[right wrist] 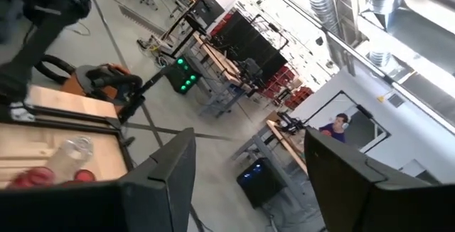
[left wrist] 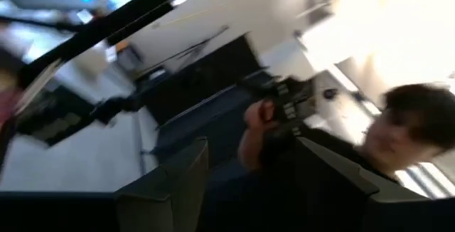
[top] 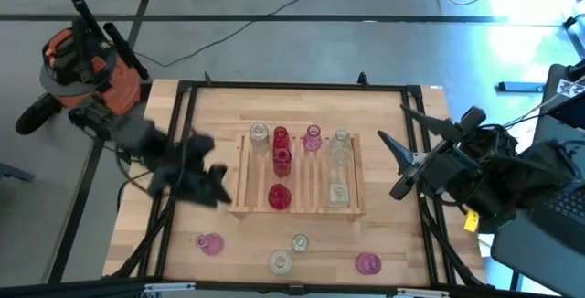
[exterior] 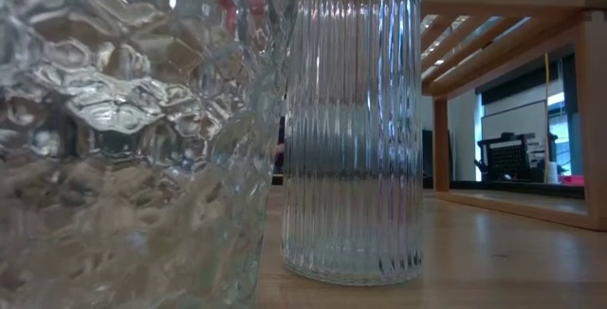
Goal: Sort vases onto shelf
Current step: Put the violet vase on the shelf aligned with the other violet vase
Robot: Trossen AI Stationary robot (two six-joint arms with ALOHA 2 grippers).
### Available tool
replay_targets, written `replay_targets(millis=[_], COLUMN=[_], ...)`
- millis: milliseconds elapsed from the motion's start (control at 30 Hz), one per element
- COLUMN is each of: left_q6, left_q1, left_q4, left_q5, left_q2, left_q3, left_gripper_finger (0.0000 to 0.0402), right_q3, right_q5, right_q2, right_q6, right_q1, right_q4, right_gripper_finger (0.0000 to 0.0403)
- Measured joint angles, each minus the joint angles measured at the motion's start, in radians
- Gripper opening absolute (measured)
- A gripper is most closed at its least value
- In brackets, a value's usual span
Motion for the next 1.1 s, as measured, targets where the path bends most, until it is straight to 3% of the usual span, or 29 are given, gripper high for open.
replay_targets(millis=[200,267,400,500,600,733,933,1100], left_q6=[0.041,0.016,-0.246,-0.489,-0.617,-0.664,-0.736,-0.724], left_q1=[-0.213,-0.285,-0.412,-0.492,-0.551,-0.591,-0.617,-0.637], left_q4=[-0.05,-0.134,-0.409,-0.577,-0.673,-0.803,-0.955,-0.971], left_q5=[-0.273,-0.365,-0.475,-0.477,-0.481,-0.457,-0.23,-0.271], left_q2=[0.065,0.084,0.132,0.163,0.181,0.197,0.264,0.335], left_q3=[0.0,0.0,0.0,0.0,-0.001,-0.001,-0.001,-0.001], left_gripper_finger=[0.0201,0.0201,0.0201,0.0201,0.0202,0.0201,0.0201,0.0201], right_q3=[0.0,0.0,0.0,0.0,0.0,0.0,0.0,0.0], right_q5=[0.0,0.0,0.0,0.0,-0.005,-0.057,-0.158,-0.159], right_q2=[-0.032,-0.05,-0.083,-0.107,-0.126,-0.142,-0.15,-0.15], right_q6=[0.0,0.003,0.102,0.239,0.412,0.675,0.958,1.072], right_q1=[-0.014,-0.018,-0.017,-0.017,-0.017,-0.017,-0.018,-0.018], right_q4=[-0.133,-0.203,-0.345,-0.5,-0.674,-0.889,-1.105,-1.186], right_gripper_finger=[0.0209,0.0209,0.0209,0.0209,0.0209,0.0209,0.0209,0.0209])
